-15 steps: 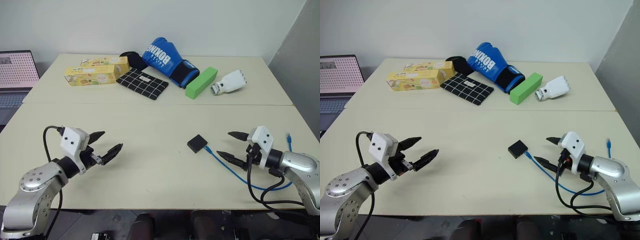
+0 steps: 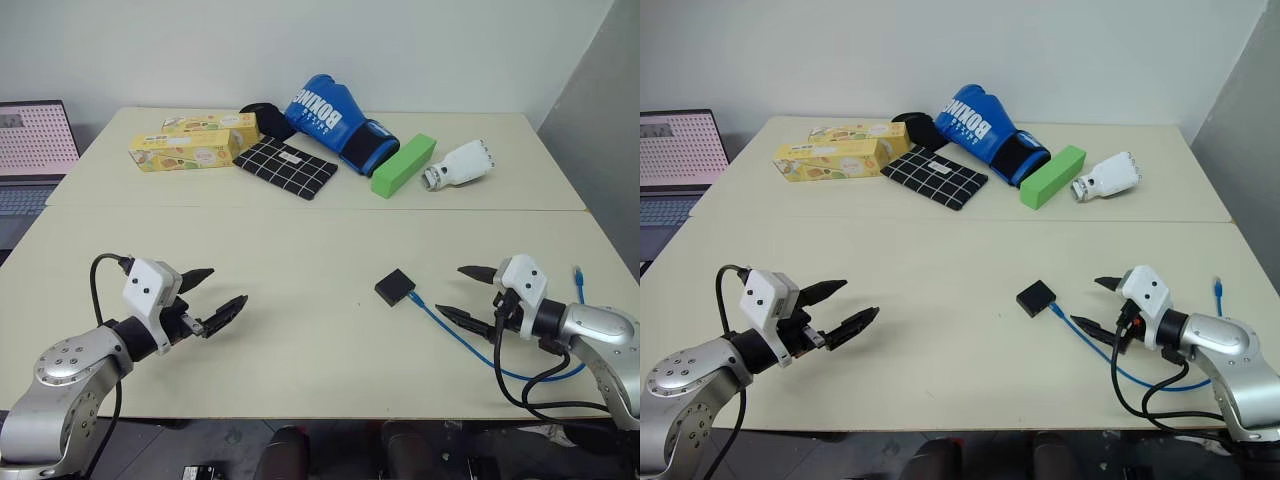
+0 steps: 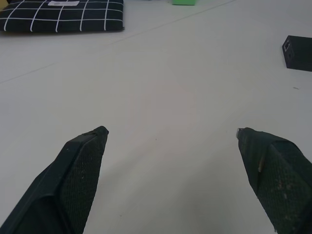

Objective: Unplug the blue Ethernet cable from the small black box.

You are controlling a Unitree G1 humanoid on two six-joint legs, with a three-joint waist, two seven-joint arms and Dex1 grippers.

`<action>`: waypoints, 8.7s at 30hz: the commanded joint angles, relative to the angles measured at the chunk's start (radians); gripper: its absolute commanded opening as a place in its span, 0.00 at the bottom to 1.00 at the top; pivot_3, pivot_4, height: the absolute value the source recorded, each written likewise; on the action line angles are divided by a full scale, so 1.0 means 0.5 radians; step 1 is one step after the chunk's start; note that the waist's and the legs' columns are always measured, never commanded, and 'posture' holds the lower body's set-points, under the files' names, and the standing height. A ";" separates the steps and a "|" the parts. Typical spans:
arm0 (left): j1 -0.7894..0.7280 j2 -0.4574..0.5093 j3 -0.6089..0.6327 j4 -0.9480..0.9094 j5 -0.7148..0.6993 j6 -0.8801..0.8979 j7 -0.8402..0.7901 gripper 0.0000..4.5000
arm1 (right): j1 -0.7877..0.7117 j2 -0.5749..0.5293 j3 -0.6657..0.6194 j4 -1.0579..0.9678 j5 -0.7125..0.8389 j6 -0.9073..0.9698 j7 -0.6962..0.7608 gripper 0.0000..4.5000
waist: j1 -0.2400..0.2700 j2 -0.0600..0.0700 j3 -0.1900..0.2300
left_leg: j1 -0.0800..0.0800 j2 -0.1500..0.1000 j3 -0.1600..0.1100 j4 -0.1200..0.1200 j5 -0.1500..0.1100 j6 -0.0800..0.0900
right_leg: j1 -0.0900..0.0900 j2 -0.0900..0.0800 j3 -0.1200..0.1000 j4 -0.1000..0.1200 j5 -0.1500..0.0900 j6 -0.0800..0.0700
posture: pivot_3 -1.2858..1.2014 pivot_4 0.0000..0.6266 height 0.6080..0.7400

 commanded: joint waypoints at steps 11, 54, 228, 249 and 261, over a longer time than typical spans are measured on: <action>-0.033 0.050 0.028 -0.112 -0.074 0.070 -0.062 1.00 | 0.041 -0.018 -0.027 -0.102 -0.003 -0.022 -0.006 1.00 | 0.000 0.000 0.000 | 0.000 0.000 0.000 0.000 0.000 0.000 | 0.000 0.000 0.000 0.000 0.000 0.000 | 0.52 0.24 1.00; -0.265 0.338 -0.254 -0.239 -0.351 -0.038 -0.841 1.00 | -0.086 0.549 0.446 -0.023 -0.441 0.371 -0.711 0.58 | -0.004 0.002 0.001 | 0.001 0.000 0.002 0.000 0.000 0.000 | -0.001 0.003 0.000 0.001 0.000 0.000 | 0.52 0.24 1.00; -0.640 -0.085 -0.410 0.456 -0.260 -0.020 -0.726 0.17 | -1.241 0.620 0.476 1.118 -0.164 0.072 -0.476 0.02 | -0.007 0.002 0.003 | -0.006 0.000 -0.002 0.000 -0.001 0.001 | -0.006 0.000 -0.003 -0.002 0.000 -0.001 | 0.52 0.24 1.00; -0.860 -0.606 -0.098 1.267 0.555 -1.296 0.623 0.17 | -1.150 0.621 0.631 0.451 -0.144 0.038 0.005 0.77 | -0.013 0.002 0.003 | -0.028 0.000 0.002 0.003 0.000 0.000 | -0.029 -0.001 -0.002 0.005 0.000 -0.001 | 0.52 0.24 1.00; -0.992 -0.719 -0.096 1.954 0.585 -1.731 0.733 0.17 | -1.289 0.717 0.866 0.228 -0.177 0.290 0.032 0.77 | 0.006 0.000 0.001 | -0.031 -0.003 -0.003 0.006 0.001 -0.001 | -0.029 -0.003 -0.007 0.005 0.001 0.000 | 0.52 0.24 1.00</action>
